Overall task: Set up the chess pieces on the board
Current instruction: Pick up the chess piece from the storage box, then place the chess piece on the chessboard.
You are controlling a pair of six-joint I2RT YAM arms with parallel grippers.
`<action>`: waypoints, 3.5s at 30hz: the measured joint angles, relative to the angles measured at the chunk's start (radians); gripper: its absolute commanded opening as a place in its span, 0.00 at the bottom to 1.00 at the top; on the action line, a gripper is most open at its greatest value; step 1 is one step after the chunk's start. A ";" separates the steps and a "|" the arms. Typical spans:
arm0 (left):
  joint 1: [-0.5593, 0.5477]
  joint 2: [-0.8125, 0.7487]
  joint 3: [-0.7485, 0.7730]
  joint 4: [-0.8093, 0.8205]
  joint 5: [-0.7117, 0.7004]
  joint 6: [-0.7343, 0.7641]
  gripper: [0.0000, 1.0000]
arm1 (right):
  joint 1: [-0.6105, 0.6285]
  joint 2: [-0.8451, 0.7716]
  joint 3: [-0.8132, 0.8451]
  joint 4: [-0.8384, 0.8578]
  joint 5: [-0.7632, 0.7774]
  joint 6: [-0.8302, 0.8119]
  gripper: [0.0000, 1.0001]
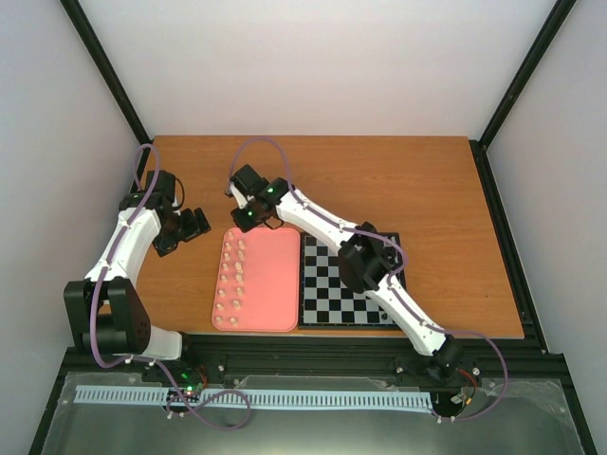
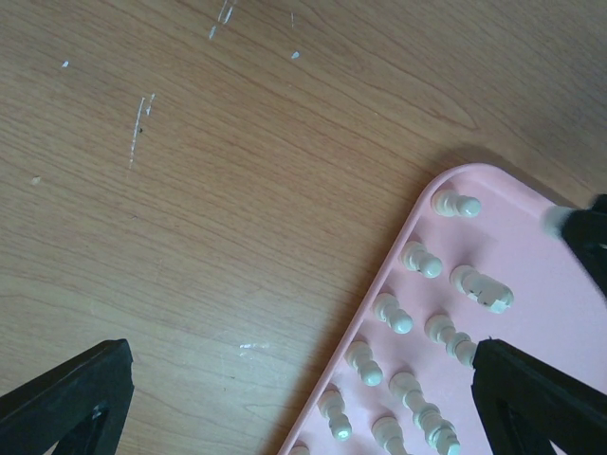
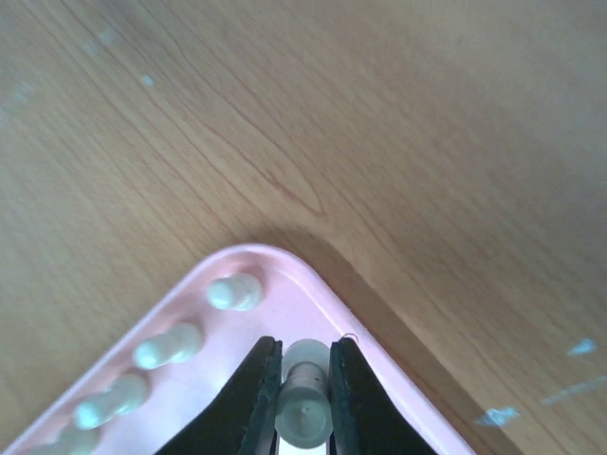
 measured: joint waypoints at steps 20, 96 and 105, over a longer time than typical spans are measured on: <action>0.000 0.021 0.000 0.005 0.004 0.001 1.00 | -0.176 -0.476 -0.735 0.121 0.261 0.100 0.03; 0.000 0.066 0.002 0.008 0.011 0.001 1.00 | -0.167 -0.574 -0.982 0.218 0.130 0.160 0.18; 0.000 0.066 0.001 0.008 0.011 0.000 1.00 | -0.162 -0.570 -0.982 0.202 0.145 0.154 0.14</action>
